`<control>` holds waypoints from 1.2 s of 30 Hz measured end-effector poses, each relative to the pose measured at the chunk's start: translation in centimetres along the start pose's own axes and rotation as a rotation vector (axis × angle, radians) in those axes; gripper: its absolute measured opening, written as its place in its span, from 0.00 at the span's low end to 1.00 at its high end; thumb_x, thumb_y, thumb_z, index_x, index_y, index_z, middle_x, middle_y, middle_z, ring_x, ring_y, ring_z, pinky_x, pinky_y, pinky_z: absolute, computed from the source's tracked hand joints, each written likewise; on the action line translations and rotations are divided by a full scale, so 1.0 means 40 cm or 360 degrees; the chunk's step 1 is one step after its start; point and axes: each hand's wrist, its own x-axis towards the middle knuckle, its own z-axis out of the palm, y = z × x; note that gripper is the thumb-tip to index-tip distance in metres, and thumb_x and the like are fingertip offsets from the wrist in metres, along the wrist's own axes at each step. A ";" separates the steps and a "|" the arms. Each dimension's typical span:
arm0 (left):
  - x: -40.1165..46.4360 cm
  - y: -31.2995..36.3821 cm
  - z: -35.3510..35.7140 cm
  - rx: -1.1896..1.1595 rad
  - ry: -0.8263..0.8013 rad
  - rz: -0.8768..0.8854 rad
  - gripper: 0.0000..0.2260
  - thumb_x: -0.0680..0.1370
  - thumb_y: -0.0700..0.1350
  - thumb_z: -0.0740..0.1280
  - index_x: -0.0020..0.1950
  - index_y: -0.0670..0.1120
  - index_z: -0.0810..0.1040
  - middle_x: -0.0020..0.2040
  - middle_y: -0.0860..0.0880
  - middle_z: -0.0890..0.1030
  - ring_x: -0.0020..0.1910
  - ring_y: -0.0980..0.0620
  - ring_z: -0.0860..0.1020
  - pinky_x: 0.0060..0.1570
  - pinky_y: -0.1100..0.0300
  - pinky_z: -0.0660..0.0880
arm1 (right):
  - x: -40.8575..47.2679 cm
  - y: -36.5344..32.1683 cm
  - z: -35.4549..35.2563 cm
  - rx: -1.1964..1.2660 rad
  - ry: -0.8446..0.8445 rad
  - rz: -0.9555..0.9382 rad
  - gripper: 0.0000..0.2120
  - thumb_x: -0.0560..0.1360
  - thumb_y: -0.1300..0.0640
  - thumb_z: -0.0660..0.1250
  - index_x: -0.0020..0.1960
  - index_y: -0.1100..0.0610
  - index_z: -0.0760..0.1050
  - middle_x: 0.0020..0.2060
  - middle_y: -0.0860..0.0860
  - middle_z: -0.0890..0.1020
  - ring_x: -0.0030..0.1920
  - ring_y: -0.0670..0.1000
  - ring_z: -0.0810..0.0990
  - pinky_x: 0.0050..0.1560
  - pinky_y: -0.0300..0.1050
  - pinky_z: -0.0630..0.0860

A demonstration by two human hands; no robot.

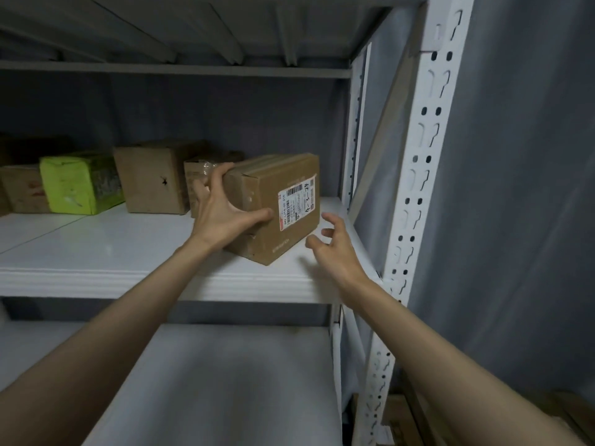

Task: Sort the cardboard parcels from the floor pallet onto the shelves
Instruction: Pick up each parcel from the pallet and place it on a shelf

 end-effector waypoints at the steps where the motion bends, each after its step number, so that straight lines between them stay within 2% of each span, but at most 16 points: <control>1: -0.028 0.007 -0.022 -0.0023 -0.0031 0.0015 0.49 0.54 0.65 0.78 0.71 0.66 0.58 0.71 0.46 0.61 0.69 0.43 0.69 0.69 0.49 0.69 | -0.011 0.010 -0.009 -0.0003 0.0004 0.0006 0.28 0.79 0.53 0.67 0.75 0.43 0.60 0.67 0.50 0.67 0.69 0.51 0.73 0.73 0.52 0.68; 4: -0.113 0.027 -0.094 -0.0166 -0.0115 0.0089 0.47 0.56 0.63 0.80 0.71 0.67 0.61 0.71 0.48 0.64 0.69 0.46 0.72 0.67 0.44 0.74 | -0.046 0.026 -0.019 -0.0019 0.0017 -0.0063 0.33 0.76 0.50 0.70 0.77 0.44 0.59 0.67 0.45 0.65 0.68 0.47 0.71 0.75 0.53 0.67; 8: -0.212 0.052 -0.183 -0.0164 -0.0121 0.0159 0.46 0.58 0.63 0.80 0.72 0.67 0.61 0.71 0.51 0.65 0.67 0.51 0.72 0.63 0.51 0.76 | -0.100 0.024 -0.021 0.0090 0.0022 -0.0147 0.38 0.73 0.48 0.73 0.78 0.46 0.58 0.69 0.46 0.71 0.70 0.47 0.70 0.74 0.52 0.68; 10: -0.258 0.056 -0.220 -0.0169 -0.0152 0.0141 0.47 0.58 0.64 0.80 0.72 0.69 0.61 0.72 0.52 0.66 0.67 0.52 0.72 0.62 0.53 0.76 | -0.133 0.020 -0.022 0.0161 -0.0009 -0.0178 0.38 0.74 0.48 0.73 0.78 0.46 0.58 0.66 0.43 0.75 0.66 0.42 0.73 0.69 0.45 0.72; 12: -0.303 0.051 -0.250 -0.0214 -0.0152 0.0117 0.48 0.60 0.62 0.81 0.74 0.69 0.59 0.72 0.55 0.67 0.66 0.57 0.73 0.57 0.59 0.76 | -0.171 0.012 -0.020 0.0189 -0.0044 -0.0230 0.35 0.75 0.49 0.74 0.76 0.45 0.60 0.64 0.40 0.76 0.62 0.35 0.74 0.59 0.34 0.73; 13: -0.323 0.049 -0.260 -0.0248 -0.0131 0.0094 0.50 0.61 0.61 0.83 0.75 0.69 0.57 0.71 0.57 0.67 0.65 0.61 0.74 0.54 0.65 0.76 | -0.191 0.008 -0.019 0.0197 -0.0053 -0.0247 0.34 0.75 0.48 0.74 0.75 0.45 0.61 0.65 0.40 0.75 0.62 0.35 0.73 0.57 0.32 0.72; 15: -0.366 0.048 -0.271 -0.0333 -0.0075 0.0036 0.53 0.63 0.57 0.83 0.77 0.69 0.52 0.67 0.63 0.68 0.60 0.72 0.73 0.48 0.74 0.74 | -0.236 0.004 -0.019 0.0236 -0.0046 -0.0265 0.33 0.75 0.48 0.74 0.75 0.44 0.62 0.67 0.43 0.74 0.65 0.39 0.73 0.60 0.36 0.73; 16: -0.389 0.049 -0.274 -0.0389 -0.0057 0.0004 0.54 0.62 0.57 0.83 0.78 0.68 0.52 0.66 0.64 0.68 0.59 0.75 0.73 0.47 0.75 0.74 | -0.261 0.004 -0.022 0.0258 -0.0025 -0.0269 0.33 0.75 0.48 0.75 0.74 0.45 0.63 0.67 0.44 0.74 0.66 0.40 0.73 0.63 0.39 0.74; 19: -0.466 0.053 -0.273 -0.0584 -0.0068 -0.0051 0.54 0.57 0.58 0.82 0.76 0.67 0.56 0.67 0.66 0.70 0.63 0.72 0.73 0.54 0.71 0.75 | -0.339 0.013 -0.039 0.0290 0.0073 -0.0266 0.32 0.75 0.51 0.75 0.73 0.45 0.64 0.66 0.45 0.76 0.64 0.41 0.76 0.63 0.42 0.76; 21: -0.517 0.050 -0.265 -0.0687 -0.0113 -0.0063 0.49 0.57 0.55 0.82 0.73 0.68 0.60 0.69 0.64 0.72 0.66 0.65 0.75 0.60 0.62 0.76 | -0.393 0.025 -0.056 0.0267 0.0147 -0.0249 0.31 0.75 0.52 0.74 0.73 0.46 0.64 0.65 0.45 0.76 0.63 0.42 0.76 0.63 0.45 0.77; 24: -0.587 0.048 -0.248 -0.0765 -0.0192 -0.0110 0.45 0.56 0.55 0.82 0.68 0.68 0.62 0.72 0.58 0.72 0.65 0.61 0.77 0.57 0.59 0.80 | -0.474 0.046 -0.086 0.0216 0.0219 -0.0195 0.28 0.76 0.54 0.73 0.72 0.46 0.66 0.64 0.45 0.76 0.62 0.42 0.76 0.61 0.44 0.78; 27: -0.655 0.056 -0.232 -0.0834 -0.0302 -0.0216 0.47 0.52 0.63 0.83 0.66 0.67 0.63 0.72 0.55 0.72 0.66 0.57 0.77 0.56 0.59 0.80 | -0.562 0.064 -0.114 0.0113 0.0281 -0.0148 0.27 0.76 0.55 0.73 0.71 0.46 0.67 0.64 0.45 0.76 0.62 0.42 0.76 0.59 0.41 0.78; 31: -0.743 0.069 -0.217 -0.0871 -0.0473 -0.0299 0.51 0.50 0.68 0.82 0.67 0.63 0.62 0.73 0.53 0.71 0.66 0.52 0.77 0.58 0.53 0.80 | -0.691 0.091 -0.149 0.0047 0.0373 0.0016 0.27 0.76 0.55 0.73 0.72 0.47 0.67 0.64 0.47 0.77 0.62 0.45 0.77 0.62 0.52 0.79; 33: -0.785 0.075 -0.204 -0.0874 -0.0545 -0.0320 0.54 0.49 0.69 0.82 0.70 0.60 0.61 0.74 0.52 0.70 0.66 0.50 0.77 0.60 0.49 0.79 | -0.762 0.107 -0.167 0.0032 0.0438 0.0097 0.27 0.76 0.55 0.73 0.72 0.48 0.68 0.64 0.48 0.77 0.61 0.44 0.77 0.61 0.53 0.80; 35: -0.833 0.083 -0.186 -0.0889 -0.0632 -0.0342 0.56 0.49 0.71 0.80 0.72 0.58 0.61 0.73 0.53 0.70 0.65 0.51 0.77 0.59 0.52 0.79 | -0.837 0.124 -0.185 -0.0013 0.0534 0.0181 0.27 0.75 0.55 0.73 0.72 0.48 0.69 0.64 0.48 0.77 0.60 0.41 0.77 0.61 0.47 0.79; 36: -0.859 0.088 -0.176 -0.0906 -0.0679 -0.0360 0.56 0.49 0.72 0.80 0.72 0.59 0.61 0.71 0.55 0.71 0.64 0.52 0.77 0.57 0.56 0.80 | -0.875 0.133 -0.195 -0.0042 0.0581 0.0226 0.27 0.75 0.55 0.73 0.71 0.49 0.69 0.64 0.48 0.77 0.61 0.42 0.76 0.63 0.48 0.78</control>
